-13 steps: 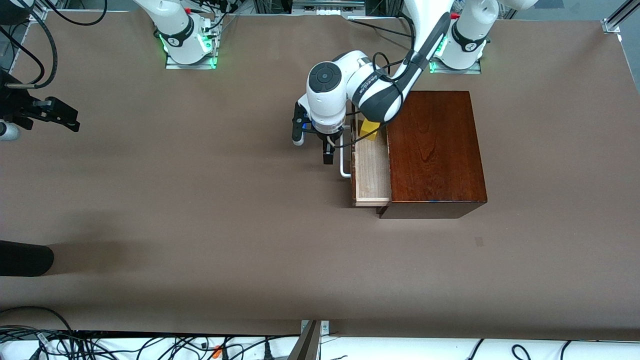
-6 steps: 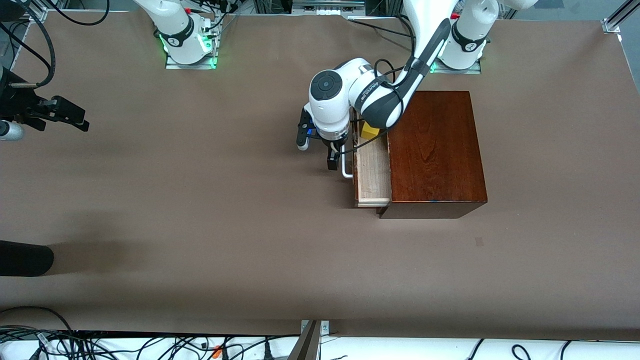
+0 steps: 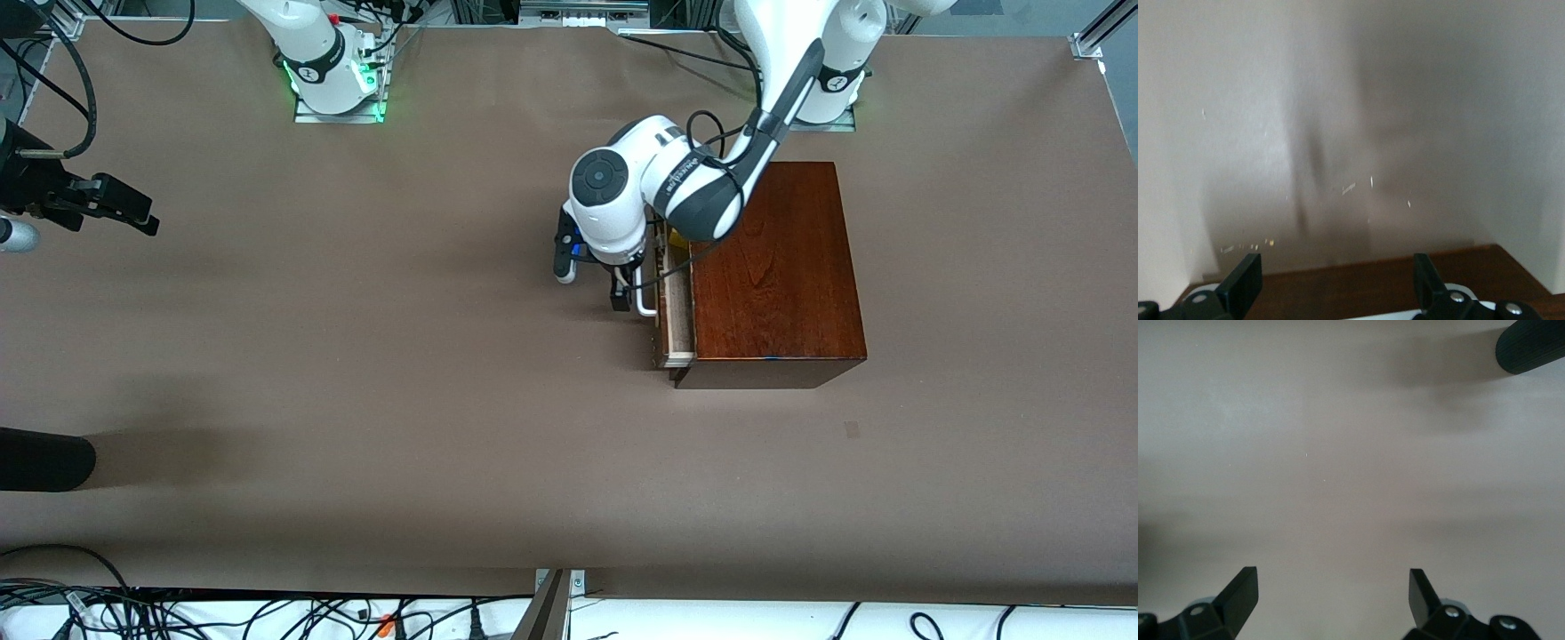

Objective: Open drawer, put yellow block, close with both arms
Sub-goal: 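Push the drawer front into the box with the left gripper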

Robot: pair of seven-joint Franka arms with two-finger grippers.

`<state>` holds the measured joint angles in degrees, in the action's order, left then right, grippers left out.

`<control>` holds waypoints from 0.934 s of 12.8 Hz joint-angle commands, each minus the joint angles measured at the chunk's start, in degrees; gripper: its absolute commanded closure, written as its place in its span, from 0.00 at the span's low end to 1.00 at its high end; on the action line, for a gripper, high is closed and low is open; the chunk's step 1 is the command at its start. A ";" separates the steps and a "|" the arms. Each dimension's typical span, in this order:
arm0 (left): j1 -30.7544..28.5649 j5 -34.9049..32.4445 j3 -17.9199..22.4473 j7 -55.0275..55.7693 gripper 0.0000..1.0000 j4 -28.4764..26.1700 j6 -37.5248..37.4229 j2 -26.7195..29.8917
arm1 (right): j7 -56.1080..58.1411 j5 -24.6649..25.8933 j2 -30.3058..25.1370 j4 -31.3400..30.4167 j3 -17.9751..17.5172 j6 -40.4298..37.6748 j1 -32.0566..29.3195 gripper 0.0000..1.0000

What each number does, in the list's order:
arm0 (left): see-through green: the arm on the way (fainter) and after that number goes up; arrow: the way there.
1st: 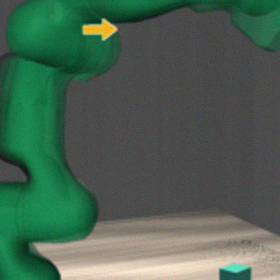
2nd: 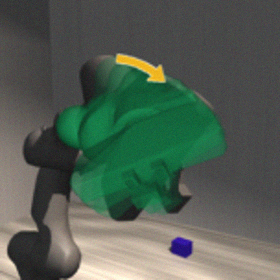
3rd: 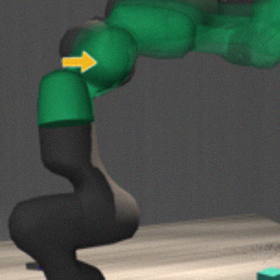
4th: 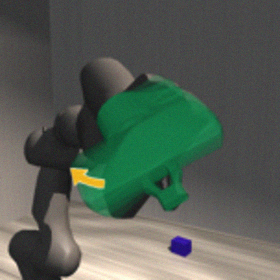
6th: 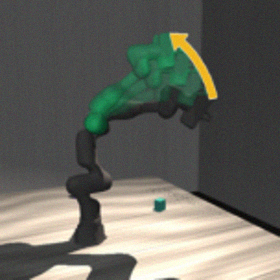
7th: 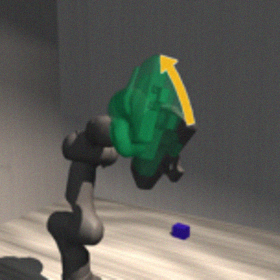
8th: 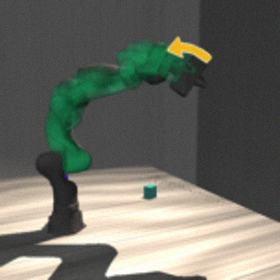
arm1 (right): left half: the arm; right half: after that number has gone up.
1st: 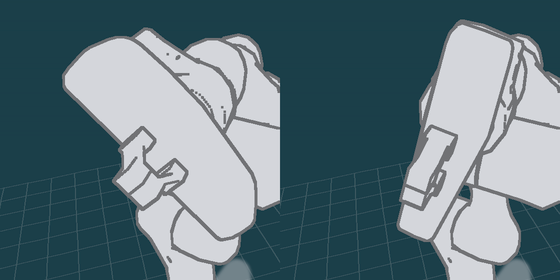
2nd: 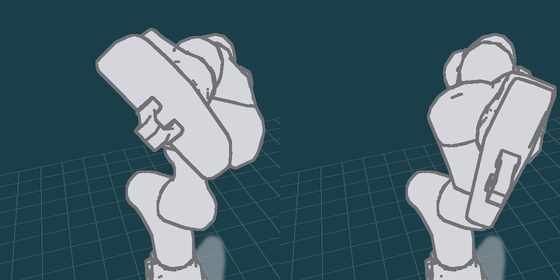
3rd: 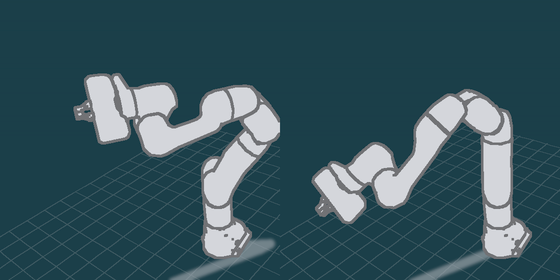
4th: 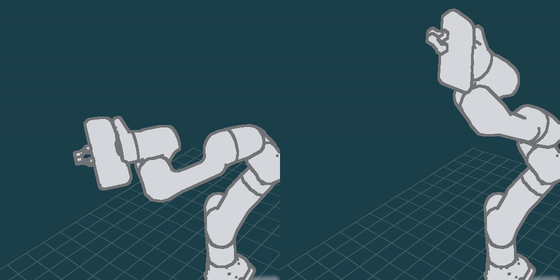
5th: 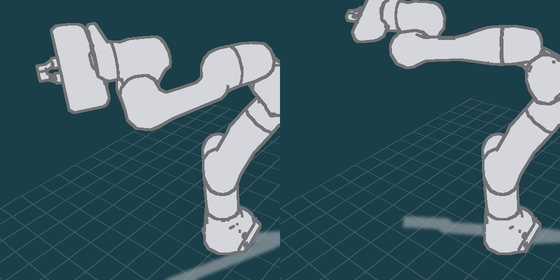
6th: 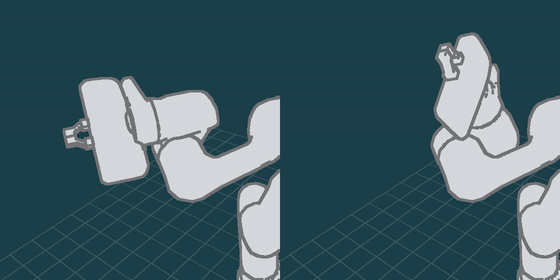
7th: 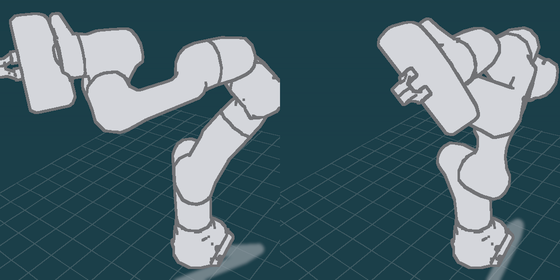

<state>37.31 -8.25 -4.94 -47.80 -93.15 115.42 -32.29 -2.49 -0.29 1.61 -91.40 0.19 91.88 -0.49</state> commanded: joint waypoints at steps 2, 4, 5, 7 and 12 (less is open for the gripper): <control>-1.80 -1.24 0.28 -2.90 0.00 -0.10 -3.00 2.23 | -0.67 -1.12 -1.17 -0.71 -0.72 -0.12 -1.01 0.00; -2.42 -1.24 0.28 -2.91 0.00 -0.10 -3.62 2.32 | -0.67 -1.03 -1.08 -0.62 -0.72 -0.03 -1.01 0.00; -2.51 -1.24 0.28 -2.91 0.00 -0.19 -3.71 2.32 | -0.59 -1.03 -1.17 -0.62 -0.72 -0.12 -1.01 0.00; -2.51 -1.24 0.28 -2.91 0.00 -0.19 -4.06 2.32 | -0.67 -1.03 -1.17 -0.62 -0.72 -0.12 -1.01 0.00; -2.68 -1.15 0.20 -2.73 0.00 0.16 -4.15 2.58 | -0.94 -1.03 -1.17 -0.62 -0.89 -0.03 -1.01 0.00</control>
<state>35.14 -8.25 -4.70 -49.05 -93.07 112.85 -31.24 -2.65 -0.29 1.60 -91.40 0.19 91.87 -0.51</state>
